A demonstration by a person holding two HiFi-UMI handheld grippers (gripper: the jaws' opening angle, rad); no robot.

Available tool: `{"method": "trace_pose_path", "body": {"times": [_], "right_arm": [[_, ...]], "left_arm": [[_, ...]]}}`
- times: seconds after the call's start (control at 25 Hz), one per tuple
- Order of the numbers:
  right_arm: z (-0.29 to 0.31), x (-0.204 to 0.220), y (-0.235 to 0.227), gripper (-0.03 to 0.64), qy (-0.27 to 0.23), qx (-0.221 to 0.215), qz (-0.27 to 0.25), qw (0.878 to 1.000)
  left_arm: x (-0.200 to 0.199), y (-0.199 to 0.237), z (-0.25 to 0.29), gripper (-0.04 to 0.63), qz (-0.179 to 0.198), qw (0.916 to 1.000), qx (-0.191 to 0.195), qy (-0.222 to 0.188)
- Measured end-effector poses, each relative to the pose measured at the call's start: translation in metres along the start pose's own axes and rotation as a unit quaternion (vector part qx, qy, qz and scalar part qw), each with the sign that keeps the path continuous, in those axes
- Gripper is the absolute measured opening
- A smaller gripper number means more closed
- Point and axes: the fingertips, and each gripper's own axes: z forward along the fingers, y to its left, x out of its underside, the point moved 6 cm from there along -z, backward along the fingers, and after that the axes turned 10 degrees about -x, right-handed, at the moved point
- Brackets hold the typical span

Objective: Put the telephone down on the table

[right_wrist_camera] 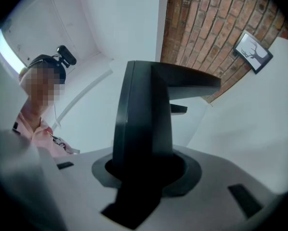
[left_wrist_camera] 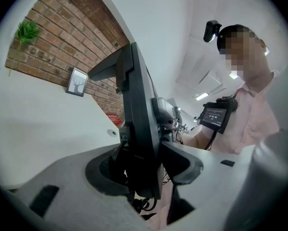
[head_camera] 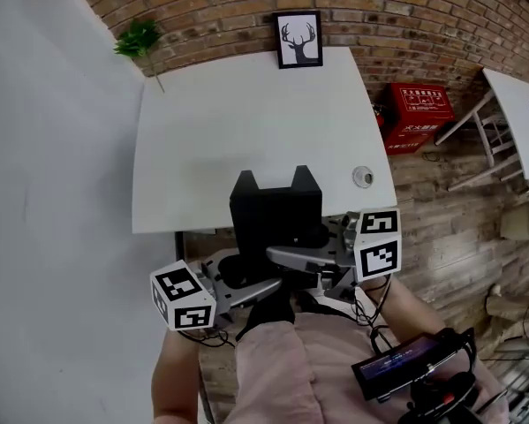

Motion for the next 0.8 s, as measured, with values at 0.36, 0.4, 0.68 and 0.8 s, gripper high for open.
{"method": "trace_pose_path", "body": {"times": [0.36, 0.4, 0.68, 0.8], "right_arm": [[0.043, -0.035, -0.044, 0.161, 0.0, 0.013, 0.004, 1.0], [0.046, -0.038, -0.049, 0.161, 0.0, 0.014, 0.004, 1.0], [0.06, -0.063, -0.07, 0.161, 0.004, 0.03, -0.003, 1.0], [0.062, -0.074, -0.081, 0.161, 0.006, 0.032, -0.007, 0.999]], "left_arm": [[-0.031, 0.061, -0.021, 0.222, -0.006, 0.9998, 0.02, 0.006], [-0.034, 0.067, -0.023, 0.222, -0.005, 0.9997, 0.022, 0.008], [-0.059, 0.098, -0.025, 0.222, 0.006, 0.9994, 0.032, 0.015], [-0.068, 0.11, -0.021, 0.222, 0.008, 0.9993, 0.033, 0.012]]}}
